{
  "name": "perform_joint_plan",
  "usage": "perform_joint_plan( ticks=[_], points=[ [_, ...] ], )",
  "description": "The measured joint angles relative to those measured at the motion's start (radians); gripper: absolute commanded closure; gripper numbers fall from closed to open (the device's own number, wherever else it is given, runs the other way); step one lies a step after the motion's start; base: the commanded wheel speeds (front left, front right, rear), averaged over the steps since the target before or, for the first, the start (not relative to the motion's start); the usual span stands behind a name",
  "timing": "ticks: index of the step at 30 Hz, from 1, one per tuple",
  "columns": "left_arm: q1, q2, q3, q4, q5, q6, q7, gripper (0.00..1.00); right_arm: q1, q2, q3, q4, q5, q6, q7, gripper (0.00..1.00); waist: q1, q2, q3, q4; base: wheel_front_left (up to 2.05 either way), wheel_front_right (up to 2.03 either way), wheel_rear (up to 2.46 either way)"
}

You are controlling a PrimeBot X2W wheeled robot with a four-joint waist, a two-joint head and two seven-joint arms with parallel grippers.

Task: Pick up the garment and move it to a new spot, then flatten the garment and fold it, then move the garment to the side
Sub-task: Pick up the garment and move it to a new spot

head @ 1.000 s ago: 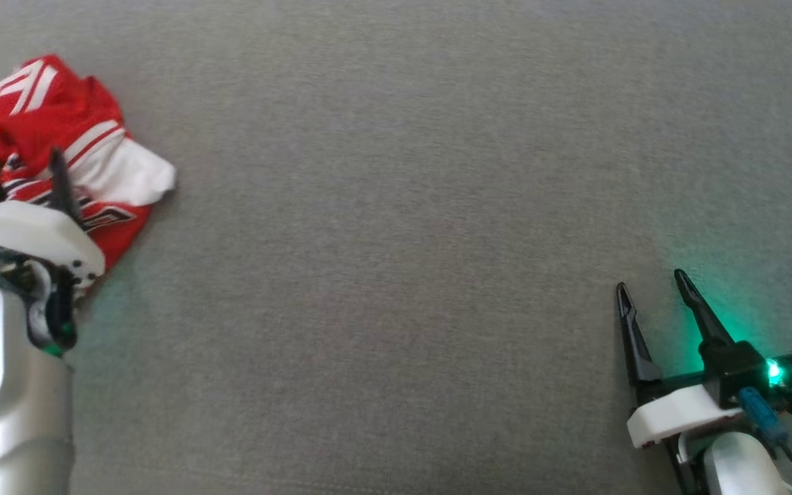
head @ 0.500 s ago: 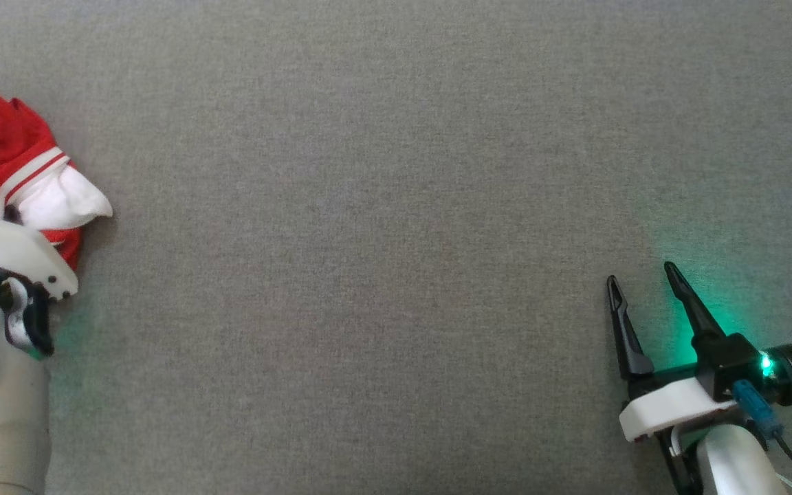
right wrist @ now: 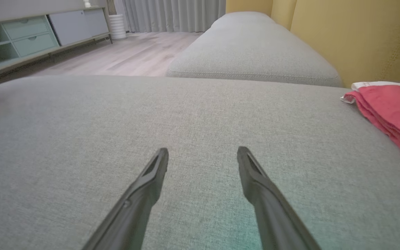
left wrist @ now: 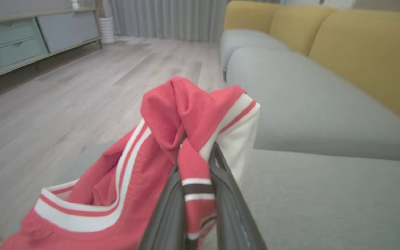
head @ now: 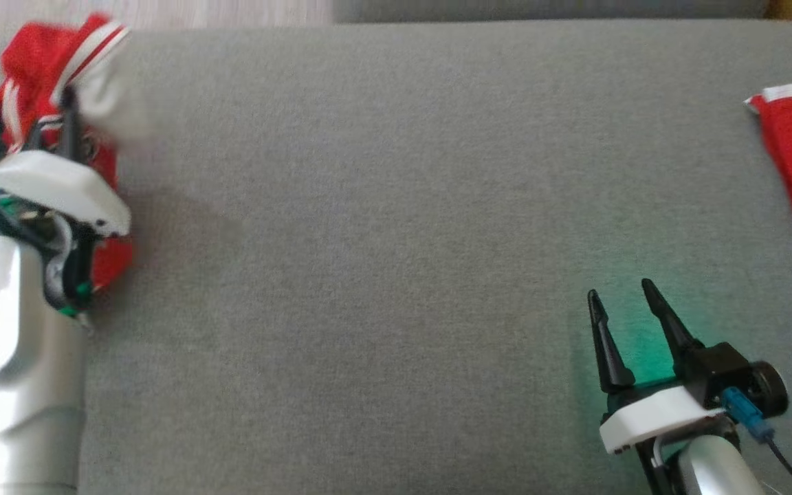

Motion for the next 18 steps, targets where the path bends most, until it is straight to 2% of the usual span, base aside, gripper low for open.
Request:
perform_joint_plan(
  ticks=[7,11,15,18],
  points=[
    [0.174,-0.056,-0.059,-0.466,-0.1,-0.01,0.182,1.0,0.002,0.002,0.016,0.001,0.053,0.0,0.0,0.0,-0.0001,0.0,-0.051,-0.067,0.0,0.0,0.0],
    [0.285,-0.079,-0.125,-0.7,-0.176,-0.013,0.31,1.0,0.002,0.002,0.018,-0.001,0.073,0.0,0.0,0.0,-0.0001,0.0,-0.065,-0.122,0.0,0.0,0.0],
    [0.355,-0.09,-0.19,-0.871,-0.246,-0.013,0.413,1.0,0.003,0.002,0.028,-0.004,0.097,0.0,0.0,0.0,-0.0001,0.0,-0.067,-0.184,0.0,0.0,0.0],
    [0.374,-0.089,-0.229,-0.928,-0.258,-0.009,0.473,1.0,0.002,0.002,0.042,-0.009,0.119,0.0,0.0,0.0,0.0,0.0,-0.063,-0.23,0.0,0.0,0.0]
  ],
)
